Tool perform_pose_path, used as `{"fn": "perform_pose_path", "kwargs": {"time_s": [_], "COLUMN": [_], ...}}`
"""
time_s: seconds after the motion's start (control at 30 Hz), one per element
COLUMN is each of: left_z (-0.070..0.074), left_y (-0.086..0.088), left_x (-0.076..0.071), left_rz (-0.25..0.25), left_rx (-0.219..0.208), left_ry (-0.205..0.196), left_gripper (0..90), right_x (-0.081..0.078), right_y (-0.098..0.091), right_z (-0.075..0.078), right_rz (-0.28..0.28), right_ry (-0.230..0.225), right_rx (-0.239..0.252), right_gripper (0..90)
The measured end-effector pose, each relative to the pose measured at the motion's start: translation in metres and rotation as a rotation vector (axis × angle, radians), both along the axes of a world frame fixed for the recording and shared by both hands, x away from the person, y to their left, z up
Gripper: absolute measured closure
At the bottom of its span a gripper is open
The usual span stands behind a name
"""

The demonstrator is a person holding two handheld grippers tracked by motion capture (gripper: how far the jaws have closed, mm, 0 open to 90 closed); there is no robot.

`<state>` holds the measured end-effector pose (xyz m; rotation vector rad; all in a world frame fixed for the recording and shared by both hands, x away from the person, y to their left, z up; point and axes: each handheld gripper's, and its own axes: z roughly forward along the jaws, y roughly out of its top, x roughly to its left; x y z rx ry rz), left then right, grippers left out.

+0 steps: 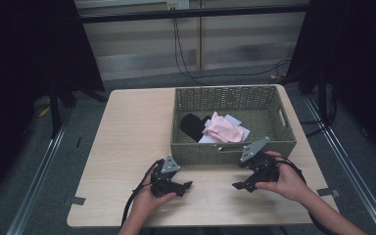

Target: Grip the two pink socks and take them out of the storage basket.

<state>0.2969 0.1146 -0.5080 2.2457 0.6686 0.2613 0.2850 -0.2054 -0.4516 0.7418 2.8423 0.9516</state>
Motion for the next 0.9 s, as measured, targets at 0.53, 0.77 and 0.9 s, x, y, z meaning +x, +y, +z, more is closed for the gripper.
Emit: {"fn": "perform_pose_path", "kwargs": {"time_s": [0.53,0.77,0.9], "left_z": [0.000,0.000,0.000], "left_y": [0.000,0.000,0.000], "left_x": [0.000,0.000,0.000], "left_rz": [0.000,0.000,0.000], "left_rx": [0.001,0.000,-0.003], "left_ry": [0.000,0.000,0.000], "left_gripper": [18.4,18.4,18.4], "right_x": [0.012,0.015,0.018], "right_y": [-0.004,-0.005,-0.006], "right_z": [0.043,0.056,0.066], "right_rz": [0.033,0.032,0.032], "right_ry": [0.053,0.071,0.070], "right_rx": [-0.075,-0.086,-0.094], "right_gripper": [22.5,24.0,24.4]}}
